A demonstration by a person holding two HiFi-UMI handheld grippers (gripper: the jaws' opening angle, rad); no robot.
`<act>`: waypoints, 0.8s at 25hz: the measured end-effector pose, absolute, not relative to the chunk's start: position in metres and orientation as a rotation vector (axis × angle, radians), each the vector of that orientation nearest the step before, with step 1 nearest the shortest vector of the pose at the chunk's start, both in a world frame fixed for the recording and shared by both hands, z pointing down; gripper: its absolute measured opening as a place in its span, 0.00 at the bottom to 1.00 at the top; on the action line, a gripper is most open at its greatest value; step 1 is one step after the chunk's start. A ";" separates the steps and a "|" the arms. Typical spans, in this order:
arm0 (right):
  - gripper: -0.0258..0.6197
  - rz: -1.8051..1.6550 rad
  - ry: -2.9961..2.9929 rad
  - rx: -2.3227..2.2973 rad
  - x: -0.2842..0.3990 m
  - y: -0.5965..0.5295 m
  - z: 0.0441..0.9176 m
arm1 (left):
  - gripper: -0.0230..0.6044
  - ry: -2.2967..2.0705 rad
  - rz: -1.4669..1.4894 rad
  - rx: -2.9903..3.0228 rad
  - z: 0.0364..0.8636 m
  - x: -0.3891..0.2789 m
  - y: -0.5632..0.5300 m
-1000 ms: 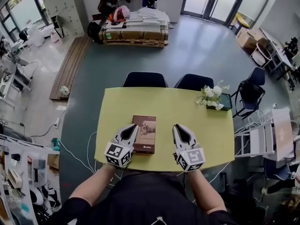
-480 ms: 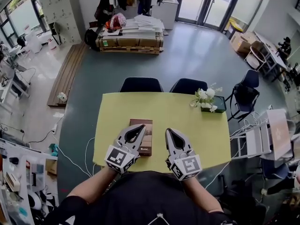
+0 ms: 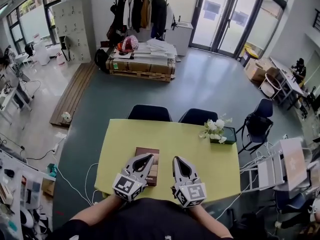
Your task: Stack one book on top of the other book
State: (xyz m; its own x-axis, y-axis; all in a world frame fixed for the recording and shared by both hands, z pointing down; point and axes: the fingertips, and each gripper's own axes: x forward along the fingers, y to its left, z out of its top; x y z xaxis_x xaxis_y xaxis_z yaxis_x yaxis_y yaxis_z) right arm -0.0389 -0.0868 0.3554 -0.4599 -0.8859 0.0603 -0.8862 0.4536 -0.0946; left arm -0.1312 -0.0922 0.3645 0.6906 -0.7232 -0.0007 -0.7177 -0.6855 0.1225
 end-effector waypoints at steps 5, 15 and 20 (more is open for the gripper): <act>0.06 0.184 -2.664 1.659 -0.033 -0.088 0.355 | 0.05 -1.219 -0.059 2.778 0.364 -0.132 -0.091; 0.06 0.182 -2.672 1.611 -0.029 -0.081 0.357 | 0.05 -1.206 -0.049 2.780 0.365 -0.120 -0.086; 0.06 0.165 -2.674 1.602 -0.023 -0.080 0.357 | 0.05 -1.204 -0.047 2.785 0.366 -0.113 -0.087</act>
State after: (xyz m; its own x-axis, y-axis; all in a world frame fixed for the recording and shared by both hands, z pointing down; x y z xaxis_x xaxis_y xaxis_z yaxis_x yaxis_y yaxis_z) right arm -0.0235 -0.0798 0.3571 -0.4732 -0.8780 0.0713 -0.8801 0.4679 -0.0803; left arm -0.1127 -0.0868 0.3655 0.6856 -0.7279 0.0142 -0.7246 -0.6803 0.1106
